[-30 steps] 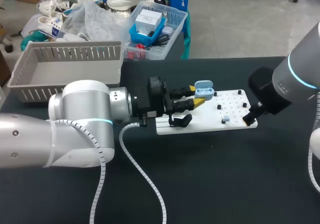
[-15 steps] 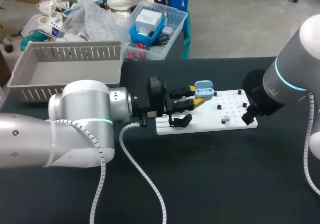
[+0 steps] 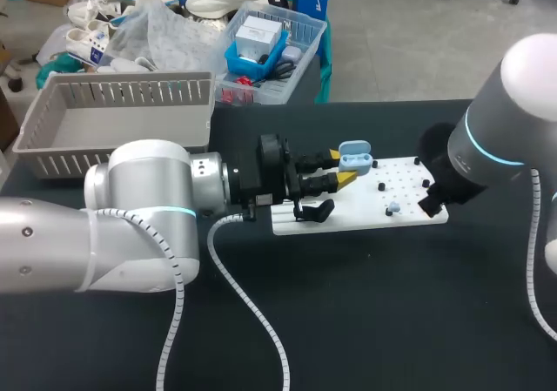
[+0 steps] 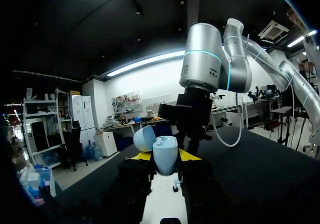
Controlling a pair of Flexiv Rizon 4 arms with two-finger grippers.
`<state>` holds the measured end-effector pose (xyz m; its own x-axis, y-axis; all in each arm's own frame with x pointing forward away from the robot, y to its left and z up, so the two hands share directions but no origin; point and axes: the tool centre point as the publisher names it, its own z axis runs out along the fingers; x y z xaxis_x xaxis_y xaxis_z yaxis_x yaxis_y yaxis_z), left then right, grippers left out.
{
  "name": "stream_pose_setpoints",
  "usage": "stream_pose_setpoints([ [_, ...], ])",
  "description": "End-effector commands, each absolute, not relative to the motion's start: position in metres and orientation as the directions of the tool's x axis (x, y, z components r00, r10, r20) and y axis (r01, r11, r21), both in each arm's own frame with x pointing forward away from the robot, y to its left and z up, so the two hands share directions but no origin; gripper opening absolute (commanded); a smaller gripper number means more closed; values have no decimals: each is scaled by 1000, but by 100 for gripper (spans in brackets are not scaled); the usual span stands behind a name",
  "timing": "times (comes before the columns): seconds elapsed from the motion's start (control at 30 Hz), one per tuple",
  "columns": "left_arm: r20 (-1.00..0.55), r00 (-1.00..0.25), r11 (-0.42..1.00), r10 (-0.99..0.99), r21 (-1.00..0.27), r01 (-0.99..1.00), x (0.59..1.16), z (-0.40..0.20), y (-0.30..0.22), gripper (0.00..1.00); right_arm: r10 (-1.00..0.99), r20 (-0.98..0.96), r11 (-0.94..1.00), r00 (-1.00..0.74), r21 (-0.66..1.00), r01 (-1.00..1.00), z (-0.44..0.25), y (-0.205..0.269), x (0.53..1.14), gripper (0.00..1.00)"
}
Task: Pick up each earbud case from the left stands, insert the matching earbuds, close the lid, and place the case in the box.
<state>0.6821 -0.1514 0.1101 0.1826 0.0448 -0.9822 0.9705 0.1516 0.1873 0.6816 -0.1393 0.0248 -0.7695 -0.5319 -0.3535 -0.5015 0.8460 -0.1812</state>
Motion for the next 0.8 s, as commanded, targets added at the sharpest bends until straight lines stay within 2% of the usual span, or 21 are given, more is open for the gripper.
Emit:
stream_pose_setpoints([
  [0.03,-982,184,156,43,189,970,682,110,-152,0,-529,-367,846,-765,-300,-441,21,-138,681,45],
  [0.8,-982,184,156,43,189,970,682,110,-152,0,-487,-393,871,-780,-286,-400,25,-144,672,45],
])
